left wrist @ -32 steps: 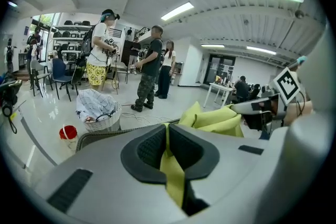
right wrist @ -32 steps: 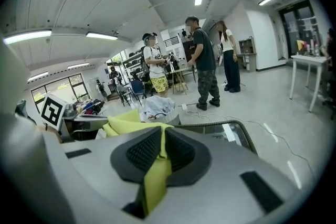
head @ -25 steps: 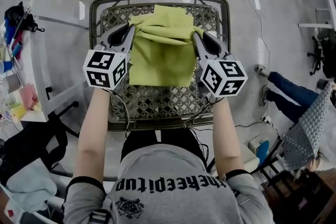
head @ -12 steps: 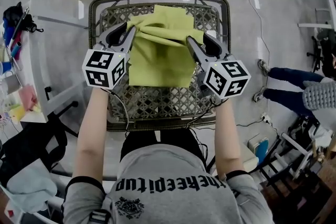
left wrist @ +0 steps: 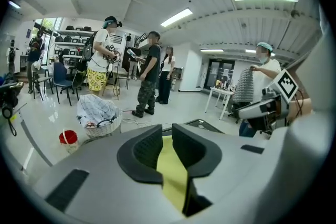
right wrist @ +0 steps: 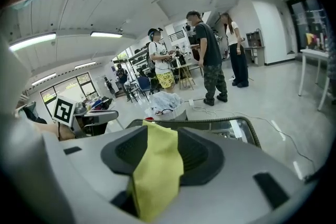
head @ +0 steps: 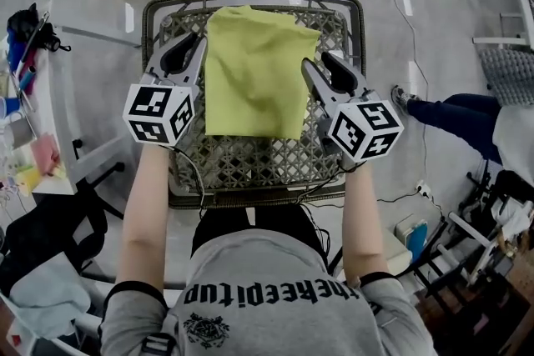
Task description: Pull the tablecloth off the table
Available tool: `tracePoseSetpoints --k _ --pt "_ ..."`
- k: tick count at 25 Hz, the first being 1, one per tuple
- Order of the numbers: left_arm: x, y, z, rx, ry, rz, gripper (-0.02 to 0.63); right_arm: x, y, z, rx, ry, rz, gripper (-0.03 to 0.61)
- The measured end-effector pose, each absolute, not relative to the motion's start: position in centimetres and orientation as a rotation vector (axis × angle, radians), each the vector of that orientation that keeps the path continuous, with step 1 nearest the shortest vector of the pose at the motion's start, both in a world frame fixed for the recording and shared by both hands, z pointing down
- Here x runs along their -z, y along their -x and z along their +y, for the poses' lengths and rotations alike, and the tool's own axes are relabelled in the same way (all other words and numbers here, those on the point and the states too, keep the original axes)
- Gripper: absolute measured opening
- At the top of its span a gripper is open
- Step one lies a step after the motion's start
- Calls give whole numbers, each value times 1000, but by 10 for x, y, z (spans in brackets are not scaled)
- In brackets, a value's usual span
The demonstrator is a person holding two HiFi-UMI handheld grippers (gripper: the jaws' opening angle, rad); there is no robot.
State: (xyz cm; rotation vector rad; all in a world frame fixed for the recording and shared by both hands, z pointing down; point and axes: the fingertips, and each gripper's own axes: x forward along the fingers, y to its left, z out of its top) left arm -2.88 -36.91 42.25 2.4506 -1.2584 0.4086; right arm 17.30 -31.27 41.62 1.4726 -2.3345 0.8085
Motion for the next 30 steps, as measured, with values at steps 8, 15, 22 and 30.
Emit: tracePoseSetpoints --k 8,15,22,30 --pt "-420 8 -345 -444 -2502 -1167 21 -406 -167 -301 -779 -1476 -2362 23" --pt "-407 -6 -315 -443 -2549 -1097 15 -393 -145 -278 -735 -1429 -2427 11" --pt "-392 -15 -277 -428 -2596 -1022 15 -375 -124 -243 -708 -1436 -2474 11" --pt "-371 -13 -239 -377 -2629 -972 14 -351 -103 -206 -640 -1454 -2515 11"
